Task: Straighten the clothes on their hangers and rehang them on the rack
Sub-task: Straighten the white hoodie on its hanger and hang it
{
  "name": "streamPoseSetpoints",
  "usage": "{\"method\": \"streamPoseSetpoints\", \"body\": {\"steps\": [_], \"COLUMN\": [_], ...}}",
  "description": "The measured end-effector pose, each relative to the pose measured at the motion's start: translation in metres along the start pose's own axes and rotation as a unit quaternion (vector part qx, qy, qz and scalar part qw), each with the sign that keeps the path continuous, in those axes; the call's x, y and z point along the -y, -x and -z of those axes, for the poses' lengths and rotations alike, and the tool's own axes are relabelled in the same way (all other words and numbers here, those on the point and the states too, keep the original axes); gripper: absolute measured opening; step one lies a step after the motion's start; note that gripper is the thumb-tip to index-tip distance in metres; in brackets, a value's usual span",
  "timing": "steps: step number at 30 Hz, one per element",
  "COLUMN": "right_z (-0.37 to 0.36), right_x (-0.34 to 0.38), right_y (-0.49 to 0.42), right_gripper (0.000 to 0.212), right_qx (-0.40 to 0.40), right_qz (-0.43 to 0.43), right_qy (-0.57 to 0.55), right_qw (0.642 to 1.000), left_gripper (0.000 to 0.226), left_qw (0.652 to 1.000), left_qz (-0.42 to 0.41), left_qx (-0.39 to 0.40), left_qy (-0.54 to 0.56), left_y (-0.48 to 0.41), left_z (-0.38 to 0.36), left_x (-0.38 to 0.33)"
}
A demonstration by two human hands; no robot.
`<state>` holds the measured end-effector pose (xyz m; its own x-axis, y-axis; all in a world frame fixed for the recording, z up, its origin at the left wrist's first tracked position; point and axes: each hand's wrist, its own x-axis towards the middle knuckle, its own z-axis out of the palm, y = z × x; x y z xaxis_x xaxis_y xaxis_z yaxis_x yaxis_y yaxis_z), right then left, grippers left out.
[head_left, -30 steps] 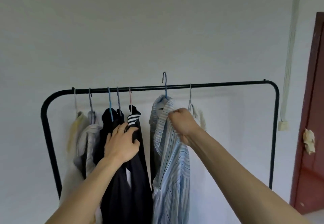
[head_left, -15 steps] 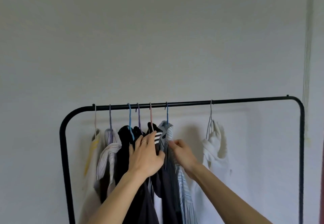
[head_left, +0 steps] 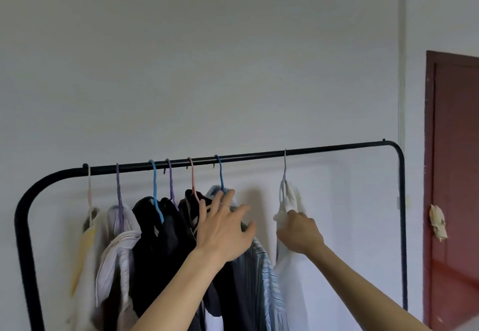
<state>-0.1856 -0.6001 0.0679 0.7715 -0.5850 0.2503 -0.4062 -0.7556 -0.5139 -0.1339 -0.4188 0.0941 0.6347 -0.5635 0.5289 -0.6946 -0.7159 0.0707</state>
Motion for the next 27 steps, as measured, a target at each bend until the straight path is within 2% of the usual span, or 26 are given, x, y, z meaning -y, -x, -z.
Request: {"method": "streamPoseSetpoints", "body": {"steps": [3, 7, 12, 15, 18, 20, 22, 23, 25, 27], "right_z": [0.013, 0.061, 0.121, 0.137, 0.132, 0.122, 0.107, 0.099, 0.089, 0.083], "right_x": [-0.018, -0.057, -0.113, -0.149, -0.193, -0.226, -0.256, -0.269, -0.296, -0.33], "right_y": [-0.007, -0.011, 0.007, 0.029, 0.07, 0.105, 0.14, 0.155, 0.18, 0.208], "right_gripper": [0.027, 0.029, 0.028, 0.024, 0.027, 0.028, 0.03, 0.033, 0.038, 0.037], "right_qx": [-0.089, -0.175, -0.253, -0.241, -0.204, -0.199, -0.2, -0.209, -0.243, -0.274], "right_qz": [-0.05, -0.085, -0.041, 0.002, 0.014, 0.014, 0.011, 0.0, -0.056, -0.132], "right_qy": [-0.083, -0.101, -0.04, -0.042, -0.097, -0.112, -0.102, -0.1, -0.111, -0.111], "right_qw": [0.991, 0.976, 0.966, 0.97, 0.974, 0.974, 0.974, 0.973, 0.962, 0.946], "left_gripper": [0.031, 0.037, 0.044, 0.055, 0.069, 0.072, 0.066, 0.053, 0.018, 0.029], "left_qw": [1.0, 0.999, 0.998, 0.996, 0.99, 0.976, 0.954, 0.94, 0.908, 0.861], "left_qz": [0.004, -0.009, -0.045, -0.074, -0.122, -0.18, -0.227, -0.241, -0.227, -0.214], "left_qx": [0.015, 0.035, 0.042, 0.047, 0.035, 0.021, 0.03, 0.06, 0.17, 0.25], "left_qy": [-0.003, -0.032, -0.025, 0.007, 0.063, 0.121, 0.194, 0.233, 0.309, 0.389], "left_y": [-0.003, -0.015, -0.031, -0.041, -0.045, -0.043, -0.029, -0.019, 0.008, 0.044], "left_z": [-0.001, 0.001, -0.006, -0.018, -0.038, -0.055, -0.076, -0.085, -0.106, -0.131], "left_x": [-0.002, -0.005, -0.044, -0.082, -0.128, -0.164, -0.201, -0.216, -0.238, -0.263]}}
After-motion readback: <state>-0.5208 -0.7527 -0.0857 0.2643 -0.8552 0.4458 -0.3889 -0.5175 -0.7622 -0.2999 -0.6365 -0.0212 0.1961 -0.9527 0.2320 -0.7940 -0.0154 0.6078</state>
